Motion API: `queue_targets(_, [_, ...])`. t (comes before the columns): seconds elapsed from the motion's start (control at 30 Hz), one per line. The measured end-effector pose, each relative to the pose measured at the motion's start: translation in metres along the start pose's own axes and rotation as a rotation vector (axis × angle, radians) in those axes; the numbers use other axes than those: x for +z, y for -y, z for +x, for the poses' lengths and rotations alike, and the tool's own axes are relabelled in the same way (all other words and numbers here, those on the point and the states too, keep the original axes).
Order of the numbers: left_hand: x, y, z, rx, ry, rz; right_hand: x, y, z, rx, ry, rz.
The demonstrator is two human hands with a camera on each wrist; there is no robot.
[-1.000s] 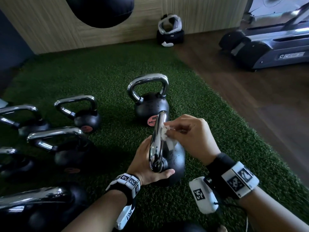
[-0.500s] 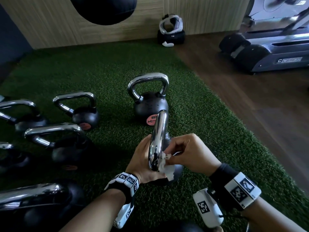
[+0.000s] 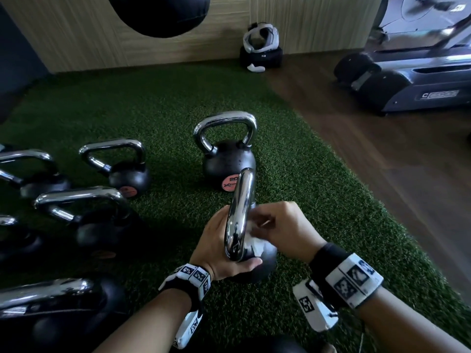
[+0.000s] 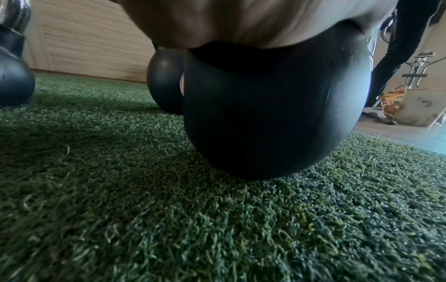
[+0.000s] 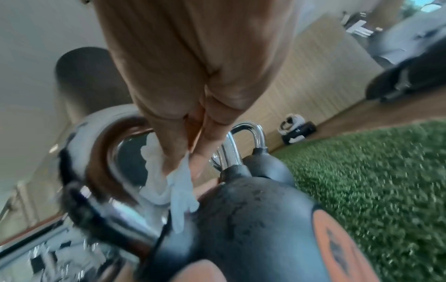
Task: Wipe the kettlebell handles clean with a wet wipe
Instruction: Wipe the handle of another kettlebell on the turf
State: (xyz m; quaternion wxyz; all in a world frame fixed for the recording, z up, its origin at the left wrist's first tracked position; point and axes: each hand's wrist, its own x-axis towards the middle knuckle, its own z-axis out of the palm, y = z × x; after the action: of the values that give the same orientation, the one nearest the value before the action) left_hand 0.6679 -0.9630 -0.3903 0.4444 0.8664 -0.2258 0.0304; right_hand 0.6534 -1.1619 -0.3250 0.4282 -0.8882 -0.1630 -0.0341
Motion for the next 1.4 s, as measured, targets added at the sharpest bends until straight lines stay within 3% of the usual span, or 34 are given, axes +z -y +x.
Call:
queue_targets(0.17, [-0.001, -0.003, 0.000, 0.076, -0.029, 0.006, 0.012, 0.006, 0.021, 0.053, 0.250, -0.054])
queue_targets(0.37, [0.005, 0.011, 0.001, 0.005, -0.007, 0.007, 0.011, 0.001, 0.017, 0.032, 0.324, 0.232])
queue_targets(0.5, [0.005, 0.013, 0.002, 0.040, 0.004, 0.017, 0.015, -0.010, 0.019, 0.057, 0.351, 0.212])
queue_targets(0.57, [0.005, 0.015, 0.003, 0.053, 0.003, 0.027, 0.016, -0.015, 0.017, 0.083, 0.366, 0.376])
queue_targets(0.77, [0.006, 0.016, 0.005, 0.077, 0.003, -0.017, 0.019, -0.020, 0.011, 0.295, 0.412, 1.192])
queue_targets(0.9, [0.008, 0.023, 0.006, 0.062, 0.038, 0.038, 0.023, -0.015, 0.019, 0.345, 0.208, 1.508])
queue_targets(1.0, [0.009, 0.024, 0.005, 0.061, 0.036, 0.059, 0.027, -0.013, 0.017, 0.316, 0.125, 1.510])
queue_targets(1.1, [0.008, 0.023, 0.006, 0.058, 0.034, 0.044, 0.028, -0.012, 0.014, 0.290, 0.088, 1.434])
queue_targets(1.23, [0.006, 0.023, 0.005, 0.057, 0.025, 0.026, 0.022, -0.008, 0.032, 0.290, -0.198, 1.279])
queue_targets(1.4, [0.007, 0.018, 0.003, 0.109, 0.020, 0.113, 0.022, 0.000, 0.033, 0.247, -0.409, 0.789])
